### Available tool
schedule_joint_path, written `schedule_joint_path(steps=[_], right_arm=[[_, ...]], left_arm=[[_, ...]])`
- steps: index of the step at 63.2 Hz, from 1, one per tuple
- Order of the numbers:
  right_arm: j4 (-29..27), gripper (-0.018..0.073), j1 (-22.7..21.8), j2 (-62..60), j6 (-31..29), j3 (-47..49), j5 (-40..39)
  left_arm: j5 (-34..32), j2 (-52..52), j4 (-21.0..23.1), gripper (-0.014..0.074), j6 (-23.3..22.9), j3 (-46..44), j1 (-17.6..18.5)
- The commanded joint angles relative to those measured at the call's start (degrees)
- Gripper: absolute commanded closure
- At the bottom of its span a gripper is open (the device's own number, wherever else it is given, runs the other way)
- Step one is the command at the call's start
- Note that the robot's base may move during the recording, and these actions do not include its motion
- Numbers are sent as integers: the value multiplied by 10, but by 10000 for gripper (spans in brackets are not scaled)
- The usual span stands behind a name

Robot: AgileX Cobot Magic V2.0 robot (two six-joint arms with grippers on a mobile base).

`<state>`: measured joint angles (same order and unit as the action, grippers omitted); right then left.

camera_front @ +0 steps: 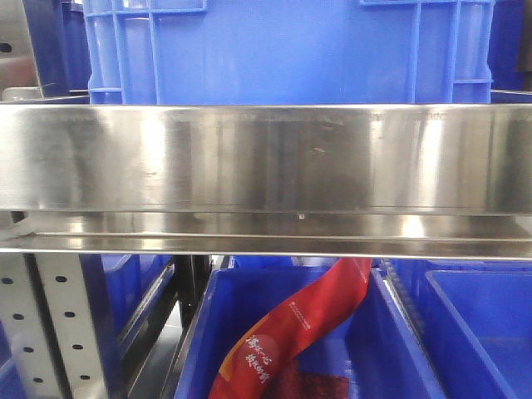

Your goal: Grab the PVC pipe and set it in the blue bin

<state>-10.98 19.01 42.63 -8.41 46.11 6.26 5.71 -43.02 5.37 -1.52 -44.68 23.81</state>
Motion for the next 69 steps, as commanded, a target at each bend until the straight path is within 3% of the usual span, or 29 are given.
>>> schedule_joint_path(steps=[1, 42, 48, 54, 69], right_arm=[[3, 728, -3, -5, -3, -1, -5], [3, 728, -3, -16, -3, -18, -24], [34, 728, -9, -37, 11, -56, -41], [85, 728, -35, -70, 56, -115, -66], [86, 728, -145, -175, 59, -246, -70]], left_arm=[[-16, 4, 3, 707, 0, 2, -3], [-17, 4, 3, 707, 0, 2, -3], [-17, 4, 3, 707, 0, 2, -3], [-17, 4, 3, 707, 0, 2, -3], [-17, 4, 3, 707, 0, 2, -3]])
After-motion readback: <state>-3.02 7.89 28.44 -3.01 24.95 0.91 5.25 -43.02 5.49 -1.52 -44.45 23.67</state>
